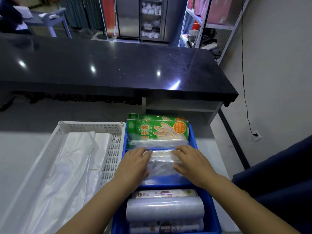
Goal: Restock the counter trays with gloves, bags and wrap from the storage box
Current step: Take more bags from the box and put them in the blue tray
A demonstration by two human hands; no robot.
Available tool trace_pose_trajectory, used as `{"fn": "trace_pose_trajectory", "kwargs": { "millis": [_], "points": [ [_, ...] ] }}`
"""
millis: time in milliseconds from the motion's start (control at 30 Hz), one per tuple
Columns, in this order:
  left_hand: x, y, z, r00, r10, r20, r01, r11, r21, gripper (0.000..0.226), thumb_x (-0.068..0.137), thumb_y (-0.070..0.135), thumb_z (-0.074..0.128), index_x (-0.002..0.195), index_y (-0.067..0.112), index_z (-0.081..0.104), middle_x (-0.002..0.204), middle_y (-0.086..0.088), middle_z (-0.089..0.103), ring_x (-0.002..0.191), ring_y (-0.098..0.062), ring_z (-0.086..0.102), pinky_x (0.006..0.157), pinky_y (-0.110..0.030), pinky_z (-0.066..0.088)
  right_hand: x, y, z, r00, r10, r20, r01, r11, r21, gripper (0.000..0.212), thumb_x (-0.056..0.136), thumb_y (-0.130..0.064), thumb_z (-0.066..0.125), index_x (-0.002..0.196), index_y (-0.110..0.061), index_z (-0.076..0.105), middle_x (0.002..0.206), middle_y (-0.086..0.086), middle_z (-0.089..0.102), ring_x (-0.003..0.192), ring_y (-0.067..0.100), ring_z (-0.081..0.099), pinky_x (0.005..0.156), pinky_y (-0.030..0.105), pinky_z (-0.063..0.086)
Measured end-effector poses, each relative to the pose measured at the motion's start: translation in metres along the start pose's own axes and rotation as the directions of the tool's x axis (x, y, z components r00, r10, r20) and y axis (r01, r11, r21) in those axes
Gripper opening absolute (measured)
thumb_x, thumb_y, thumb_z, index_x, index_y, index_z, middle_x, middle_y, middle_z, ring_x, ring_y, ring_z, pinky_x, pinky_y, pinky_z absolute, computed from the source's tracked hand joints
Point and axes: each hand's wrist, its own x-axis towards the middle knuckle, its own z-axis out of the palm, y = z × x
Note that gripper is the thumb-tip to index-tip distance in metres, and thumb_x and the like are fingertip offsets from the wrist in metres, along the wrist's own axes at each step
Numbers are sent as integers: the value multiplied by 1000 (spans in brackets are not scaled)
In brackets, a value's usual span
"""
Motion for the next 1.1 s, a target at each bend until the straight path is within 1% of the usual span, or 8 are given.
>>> {"fn": "trace_pose_trajectory", "kwargs": {
  "millis": [100, 200, 333, 633, 767, 933, 1033, 1100],
  "points": [
    [-6, -2, -1, 997, 25, -70, -23, 999, 34, 47, 80, 31, 49, 125, 18, 55, 122, -3, 60, 111, -25, 57, 97, -34, 40, -6, 3, 2, 1000, 29, 6, -29, 1000, 5, 37, 88, -40, 52, 123, -27, 49, 127, -9, 54, 112, 10, 49, 96, 25, 40],
    [-8, -11, 6, 999, 2, 47, -6, 996, 92, 57, 83, 22, 54, 137, 25, 37, 134, 4, 47, 123, -20, 42, 104, -32, 28, -5, -1, 4, 998, 57, 29, -57, 998, -10, 33, 92, -37, 48, 123, -27, 48, 126, -8, 55, 110, 12, 52, 94, 25, 42],
    [-6, -10, 4, 998, -5, 60, -1, 994, 108, 58, 84, 17, 54, 138, 23, 34, 136, 2, 45, 124, -20, 40, 106, -31, 27, 1, -5, 3, 997, 62, 54, -59, 996, -67, 30, 93, -35, 45, 120, -25, 50, 123, -4, 58, 107, 16, 55, 92, 30, 46],
    [-45, -10, -26, 957, -237, -167, 238, 971, -15, 52, 79, 25, 64, 129, 19, 52, 122, -2, 60, 112, -24, 53, 96, -34, 38, 15, -3, -18, 992, -15, -123, 11, 1000, -29, 35, 90, -31, 52, 123, -20, 55, 124, -2, 59, 109, 18, 53, 88, 32, 46],
    [-71, -1, -31, 933, -315, -175, 311, 949, -47, 48, 83, 27, 59, 129, 22, 51, 125, 1, 58, 114, -20, 51, 97, -32, 37, 38, -8, -19, 997, -27, -77, 25, 999, -33, 39, 92, -28, 49, 130, -20, 49, 133, 0, 53, 117, 20, 49, 96, 35, 43],
    [-84, 4, -32, 917, -365, -159, 362, 931, -49, 46, 85, 28, 56, 130, 22, 50, 128, 1, 56, 116, -20, 50, 98, -32, 36, 48, -13, -8, 999, -34, 25, 36, 995, -97, 28, 93, -23, 42, 114, -16, 59, 140, 5, 49, 115, 26, 50, 90, 38, 44],
    [-80, 7, -31, 921, -349, -173, 346, 937, -47, 45, 86, 30, 55, 130, 22, 50, 128, 2, 56, 116, -19, 49, 99, -31, 35, 53, -10, -12, 999, -12, -45, 9, 997, -74, 26, 91, -22, 44, 109, -17, 61, 125, 4, 58, 101, 25, 55, 72, 32, 41],
    [-76, 8, -30, 925, -336, -177, 332, 942, -53, 46, 86, 29, 55, 131, 22, 49, 129, 2, 55, 117, -20, 48, 100, -31, 33, 60, -5, -20, 990, 23, -139, -27, 999, -24, 26, 92, -28, 46, 109, -17, 62, 118, 3, 59, 102, 23, 53, 75, 33, 40]
  ]
}}
